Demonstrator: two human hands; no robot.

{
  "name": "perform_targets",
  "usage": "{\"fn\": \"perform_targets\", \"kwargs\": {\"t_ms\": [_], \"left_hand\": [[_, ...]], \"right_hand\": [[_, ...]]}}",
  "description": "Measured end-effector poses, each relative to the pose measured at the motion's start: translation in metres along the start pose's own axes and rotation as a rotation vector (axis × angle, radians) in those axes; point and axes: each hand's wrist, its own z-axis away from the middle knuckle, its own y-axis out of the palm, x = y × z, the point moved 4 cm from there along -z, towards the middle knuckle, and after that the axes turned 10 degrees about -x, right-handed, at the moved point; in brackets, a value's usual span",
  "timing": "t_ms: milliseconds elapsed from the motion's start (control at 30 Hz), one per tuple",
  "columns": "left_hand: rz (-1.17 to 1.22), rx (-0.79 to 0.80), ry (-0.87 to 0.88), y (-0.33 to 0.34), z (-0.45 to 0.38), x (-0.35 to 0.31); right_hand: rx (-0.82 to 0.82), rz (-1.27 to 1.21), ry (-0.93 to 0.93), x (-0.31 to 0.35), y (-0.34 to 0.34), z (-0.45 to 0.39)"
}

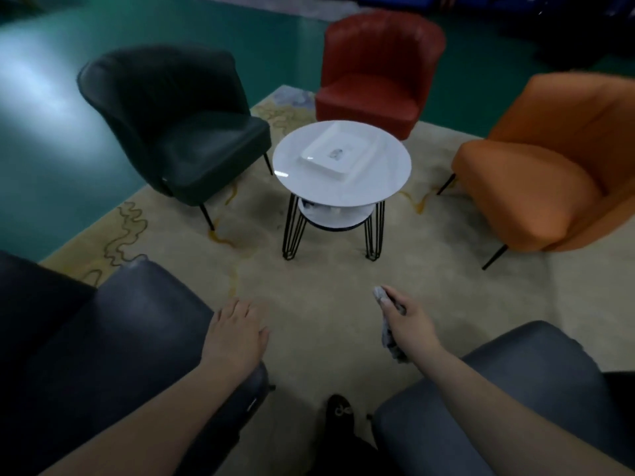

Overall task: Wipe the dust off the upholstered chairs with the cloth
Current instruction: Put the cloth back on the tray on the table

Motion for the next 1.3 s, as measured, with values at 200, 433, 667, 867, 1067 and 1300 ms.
{"fn": "perform_targets", "kwargs": {"t_ms": [200, 433, 667, 867, 1067, 1300], "left_hand": [[-0.007, 0.014, -0.025, 0.005, -0.11, -0.021], [0.094, 0.016, -0.069, 0.006, -0.222, -0.049], [0.142, 0.05, -0.055, 0.012, -0.316, -0.061], [0.187, 0.046, -0.119, 0.021, -0.42, -0.053], [0.173, 0.08, -0.144, 0.028, -0.514, -0.044], [0.141, 0.085, -0.182, 0.035, -0.595, -0.062]], "right_hand": [[-0.004, -0.025, -0.003, 0.035, -0.009, -0.104], [-0.021, -0.011, -0.038, 0.077, -0.018, -0.201], [-0.049, -0.007, -0.04, 0.097, -0.011, -0.283], [-0.096, 0.035, -0.051, 0.133, -0.013, -0.378], [-0.11, -0.012, -0.097, 0.178, -0.009, -0.462], [-0.078, -0.001, -0.129, 0.197, -0.007, -0.554]]}}
